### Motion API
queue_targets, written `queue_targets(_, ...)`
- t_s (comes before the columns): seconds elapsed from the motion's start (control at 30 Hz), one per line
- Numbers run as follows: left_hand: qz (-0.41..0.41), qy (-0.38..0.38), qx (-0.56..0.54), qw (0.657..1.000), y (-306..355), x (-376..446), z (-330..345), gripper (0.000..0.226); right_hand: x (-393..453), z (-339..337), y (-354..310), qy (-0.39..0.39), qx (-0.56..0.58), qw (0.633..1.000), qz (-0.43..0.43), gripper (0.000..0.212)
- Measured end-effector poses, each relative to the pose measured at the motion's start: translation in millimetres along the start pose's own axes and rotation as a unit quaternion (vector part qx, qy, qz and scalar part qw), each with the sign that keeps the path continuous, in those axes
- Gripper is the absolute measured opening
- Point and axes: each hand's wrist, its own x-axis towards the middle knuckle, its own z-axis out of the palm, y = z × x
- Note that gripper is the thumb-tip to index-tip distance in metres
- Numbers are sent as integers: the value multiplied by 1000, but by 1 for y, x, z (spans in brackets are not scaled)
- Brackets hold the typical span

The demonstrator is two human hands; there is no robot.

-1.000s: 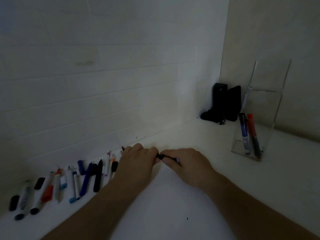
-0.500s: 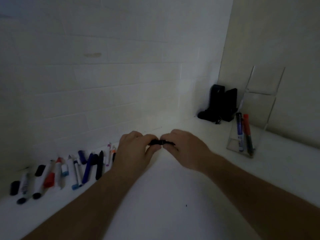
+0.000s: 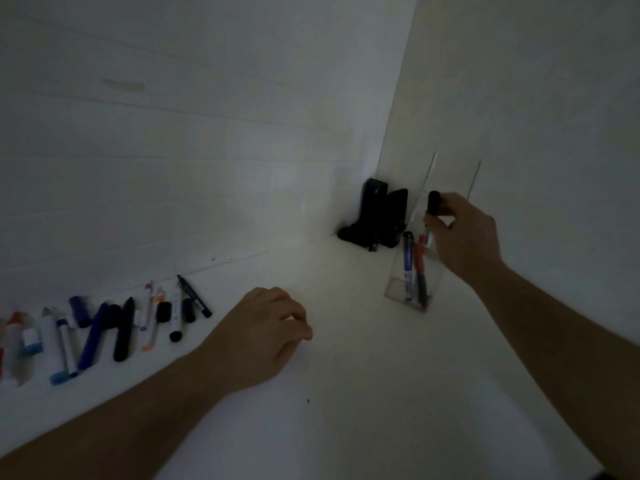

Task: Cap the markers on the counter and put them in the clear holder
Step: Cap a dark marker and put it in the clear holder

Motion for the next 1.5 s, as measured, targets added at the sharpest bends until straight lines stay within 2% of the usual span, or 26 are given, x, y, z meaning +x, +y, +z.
queue_targets(0.2, 10, 11, -12, 1000, -1, -1, 1, 19, -13, 8, 9, -70, -113, 991, 19, 53)
queue_targets(0.3, 5, 4, -38, 999, -2, -2, 2, 20, -15, 11, 12, -103, -168, 980, 16, 39)
queue_targets(0.4, -8, -9, -52, 999, 0, -3, 0, 23, -18, 10, 14, -150, -169, 974, 27, 32)
queue_targets(0.57, -42, -33, -72, 996, 2, -5, -2, 24, -21, 8, 15, -183, -179, 966, 28, 54)
queue_targets(0.63, -45, -36, -69, 996, 1, -6, -4, 24, -23, 5, 9, -155, -160, 974, 38, 55)
queue_targets(0.7, -50, -34, -67, 996, 0, -6, -6, 25, -28, 8, -3, -90, -135, 987, 12, 53)
queue_targets(0.77, -65, -18, -68, 995, -4, -5, -13, 24, -38, 19, -20, -66, -78, 995, -21, 53)
queue_targets(0.9, -125, 57, -61, 989, -18, 1, -38, 13, -66, 68, -64, -135, 28, 987, -77, 55)
queue_targets(0.97, -147, 51, -17, 988, -26, 1, -52, 10, -82, 96, -91, -180, 56, 977, -102, 54)
queue_targets(1.07, -178, 22, 61, 982, -44, -8, -71, 18, -104, 136, -132, -233, 90, 958, -138, 48)
queue_targets(1.13, -235, 36, 88, 967, -61, -20, -83, 23, -114, 158, -153, -253, 125, 944, -170, 45)
queue_targets(1.23, -343, 106, 111, 927, -83, -48, -95, 23, -125, 180, -178, -290, 162, 920, -207, 36)
queue_targets(1.37, -387, 112, 134, 905, -87, -60, -96, 22, -130, 199, -194, -317, 158, 907, -228, 25)
queue_targets(1.5, -390, 108, 140, 904, -82, -57, -92, 22, -126, 203, -197, -325, 102, 915, -214, 13)
